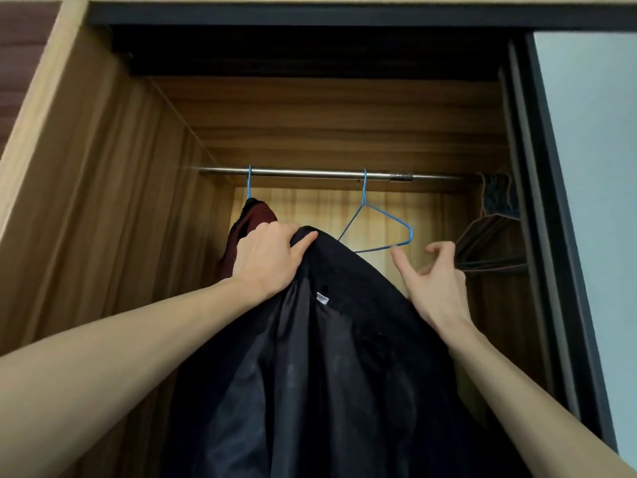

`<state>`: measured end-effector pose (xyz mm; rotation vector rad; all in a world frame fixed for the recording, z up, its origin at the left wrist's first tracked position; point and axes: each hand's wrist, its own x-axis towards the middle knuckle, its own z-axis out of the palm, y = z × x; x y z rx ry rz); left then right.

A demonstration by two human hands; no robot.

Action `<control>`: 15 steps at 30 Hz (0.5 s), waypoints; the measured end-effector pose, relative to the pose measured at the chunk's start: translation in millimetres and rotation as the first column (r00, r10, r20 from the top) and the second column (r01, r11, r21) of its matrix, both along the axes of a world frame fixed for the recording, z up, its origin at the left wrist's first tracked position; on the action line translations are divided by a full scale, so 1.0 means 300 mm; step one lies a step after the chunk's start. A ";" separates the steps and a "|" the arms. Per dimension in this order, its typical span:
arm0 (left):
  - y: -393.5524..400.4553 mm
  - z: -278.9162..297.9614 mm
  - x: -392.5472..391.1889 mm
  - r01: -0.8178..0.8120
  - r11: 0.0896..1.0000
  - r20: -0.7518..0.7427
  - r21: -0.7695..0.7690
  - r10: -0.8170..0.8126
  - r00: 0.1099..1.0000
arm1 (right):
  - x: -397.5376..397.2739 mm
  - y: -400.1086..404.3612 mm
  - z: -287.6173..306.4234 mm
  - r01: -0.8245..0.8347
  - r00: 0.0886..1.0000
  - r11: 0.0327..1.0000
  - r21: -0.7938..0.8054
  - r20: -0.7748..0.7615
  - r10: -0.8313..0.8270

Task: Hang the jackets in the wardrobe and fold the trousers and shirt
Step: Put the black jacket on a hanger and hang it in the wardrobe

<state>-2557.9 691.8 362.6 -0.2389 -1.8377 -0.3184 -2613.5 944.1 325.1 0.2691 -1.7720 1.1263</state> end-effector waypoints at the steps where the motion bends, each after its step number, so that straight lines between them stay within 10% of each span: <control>1: 0.006 0.006 -0.010 -0.007 1.000 -0.004 -0.004 0.007 1.000 | -0.003 0.001 0.036 0.040 0.997 0.999 0.008 -0.063 -0.040; 7: 0.057 0.016 -0.065 -0.051 0.997 0.013 -0.049 0.052 0.999 | 0.003 -0.042 0.330 0.438 0.897 0.828 0.350 -0.104 -0.431; 15: 0.027 0.028 -0.066 -0.075 0.995 0.029 -0.062 0.077 0.997 | -0.112 -0.172 0.467 0.310 0.905 0.848 0.430 0.140 -0.401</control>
